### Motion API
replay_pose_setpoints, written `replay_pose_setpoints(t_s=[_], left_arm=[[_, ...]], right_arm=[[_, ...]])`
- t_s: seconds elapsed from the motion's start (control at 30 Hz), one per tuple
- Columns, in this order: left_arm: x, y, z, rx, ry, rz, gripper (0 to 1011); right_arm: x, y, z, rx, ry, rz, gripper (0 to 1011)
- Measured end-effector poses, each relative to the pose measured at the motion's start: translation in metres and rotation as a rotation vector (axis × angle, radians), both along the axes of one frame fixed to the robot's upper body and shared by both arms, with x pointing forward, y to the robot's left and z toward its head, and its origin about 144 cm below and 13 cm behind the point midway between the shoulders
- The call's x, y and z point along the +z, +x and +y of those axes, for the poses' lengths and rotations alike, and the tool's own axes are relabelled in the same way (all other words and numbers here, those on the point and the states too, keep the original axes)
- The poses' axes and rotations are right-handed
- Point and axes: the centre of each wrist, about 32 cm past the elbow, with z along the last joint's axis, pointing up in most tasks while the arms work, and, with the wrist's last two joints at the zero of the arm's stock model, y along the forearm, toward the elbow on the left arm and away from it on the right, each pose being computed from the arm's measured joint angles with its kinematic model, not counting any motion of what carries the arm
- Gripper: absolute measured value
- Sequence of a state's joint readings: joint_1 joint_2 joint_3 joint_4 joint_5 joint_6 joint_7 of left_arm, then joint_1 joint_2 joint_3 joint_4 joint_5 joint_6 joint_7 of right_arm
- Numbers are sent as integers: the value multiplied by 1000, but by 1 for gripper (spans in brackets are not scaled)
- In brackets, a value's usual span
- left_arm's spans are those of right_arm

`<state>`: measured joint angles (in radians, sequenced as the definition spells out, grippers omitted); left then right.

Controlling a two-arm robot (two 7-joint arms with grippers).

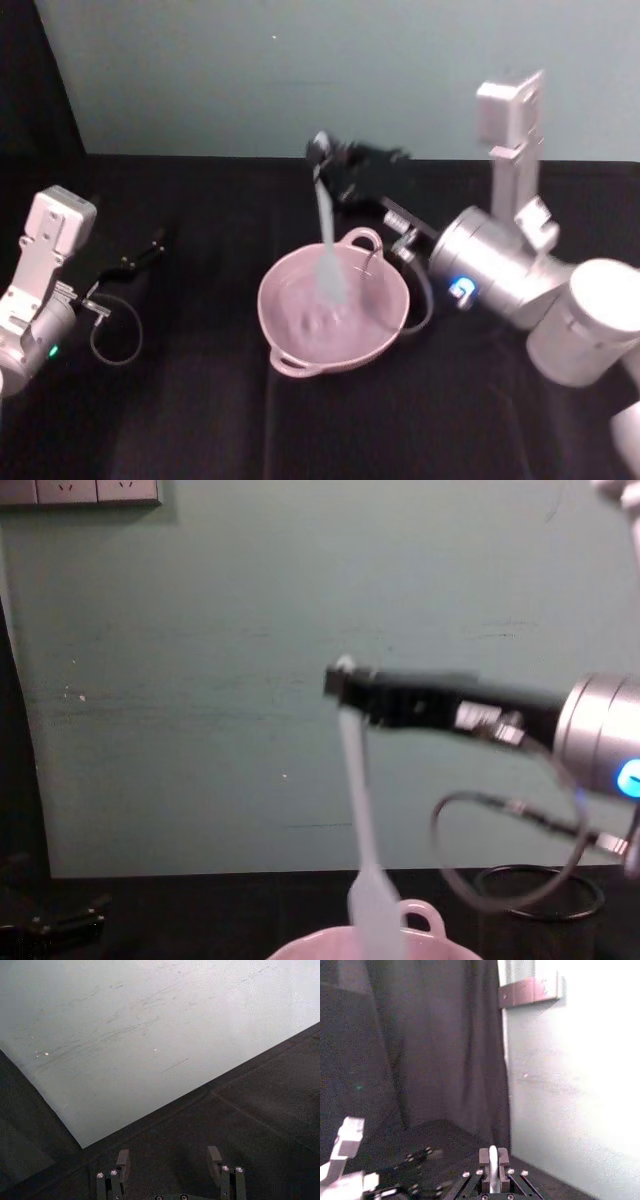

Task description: Use the one hand to pick up the spoon and stir the clear water in the bowl.

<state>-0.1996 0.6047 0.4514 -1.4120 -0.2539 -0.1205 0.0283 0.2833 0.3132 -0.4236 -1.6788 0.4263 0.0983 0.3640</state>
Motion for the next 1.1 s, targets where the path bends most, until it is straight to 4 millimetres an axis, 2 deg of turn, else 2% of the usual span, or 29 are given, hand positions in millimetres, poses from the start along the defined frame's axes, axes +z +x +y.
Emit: replay_pose_setpoints(t_s=[0.07, 0.1, 0.17, 0.23, 0.53, 0.83, 1.1], left_arm=[[0, 0, 0, 0, 0, 0, 1011], [0, 0, 0, 0, 0, 0, 1011], [0, 0, 0, 0, 0, 0, 1011], [0, 0, 0, 0, 0, 0, 1011], [0, 0, 0, 0, 0, 0, 1011], [0, 0, 0, 0, 0, 0, 1011], [0, 0, 0, 0, 0, 0, 1011]], right_arm=[[15, 1, -8, -20, -10, -14, 108], [15, 1, -8, -20, -10, -14, 108], [34, 2, -21, -49, -20, -28, 108], [45, 3, -30, -68, -25, -31, 108], [64, 3, -58, -135, -43, -37, 108], [58, 7, -73, -196, -55, -13, 108], [34, 19, -78, -230, -25, 25, 108]])
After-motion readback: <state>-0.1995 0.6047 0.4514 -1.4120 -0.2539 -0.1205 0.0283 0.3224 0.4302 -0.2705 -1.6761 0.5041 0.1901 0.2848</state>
